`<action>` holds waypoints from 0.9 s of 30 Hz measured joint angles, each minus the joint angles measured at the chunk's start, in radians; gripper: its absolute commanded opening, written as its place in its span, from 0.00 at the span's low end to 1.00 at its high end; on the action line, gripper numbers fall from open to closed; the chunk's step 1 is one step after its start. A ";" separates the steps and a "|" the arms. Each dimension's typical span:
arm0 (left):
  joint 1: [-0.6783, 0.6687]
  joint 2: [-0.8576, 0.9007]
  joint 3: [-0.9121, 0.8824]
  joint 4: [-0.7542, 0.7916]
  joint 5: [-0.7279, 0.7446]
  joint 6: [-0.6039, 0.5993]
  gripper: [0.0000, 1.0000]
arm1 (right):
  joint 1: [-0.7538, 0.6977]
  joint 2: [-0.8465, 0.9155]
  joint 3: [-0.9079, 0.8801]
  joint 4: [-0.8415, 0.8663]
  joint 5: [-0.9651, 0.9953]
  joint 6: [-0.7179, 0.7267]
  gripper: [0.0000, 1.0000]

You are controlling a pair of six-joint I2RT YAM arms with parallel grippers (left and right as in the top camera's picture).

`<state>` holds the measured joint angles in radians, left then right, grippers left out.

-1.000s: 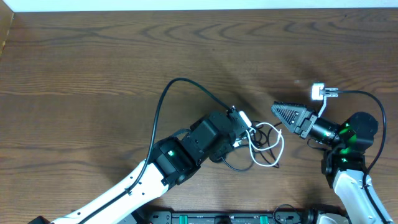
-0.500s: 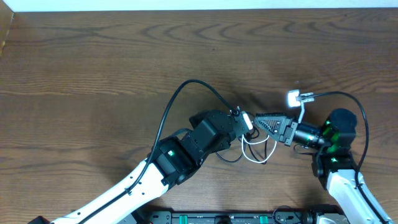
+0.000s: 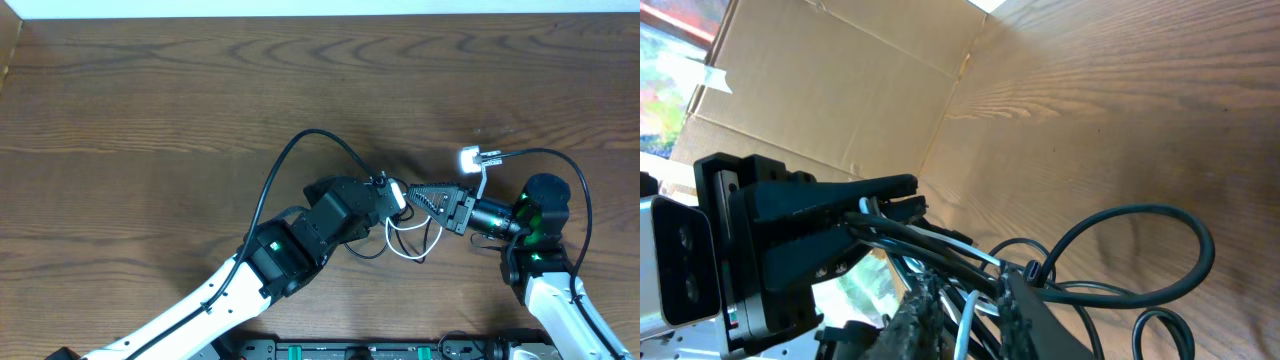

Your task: Untangle cables

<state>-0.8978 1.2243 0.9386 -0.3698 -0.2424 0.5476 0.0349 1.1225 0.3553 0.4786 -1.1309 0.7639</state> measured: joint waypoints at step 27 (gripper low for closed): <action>0.000 0.000 0.000 -0.053 0.042 -0.081 0.08 | -0.173 0.000 0.004 0.510 0.114 0.271 0.01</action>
<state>-0.8978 1.2243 0.9386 -0.4232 -0.2001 0.4667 -0.1379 1.1225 0.3595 0.9890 -1.0172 1.0348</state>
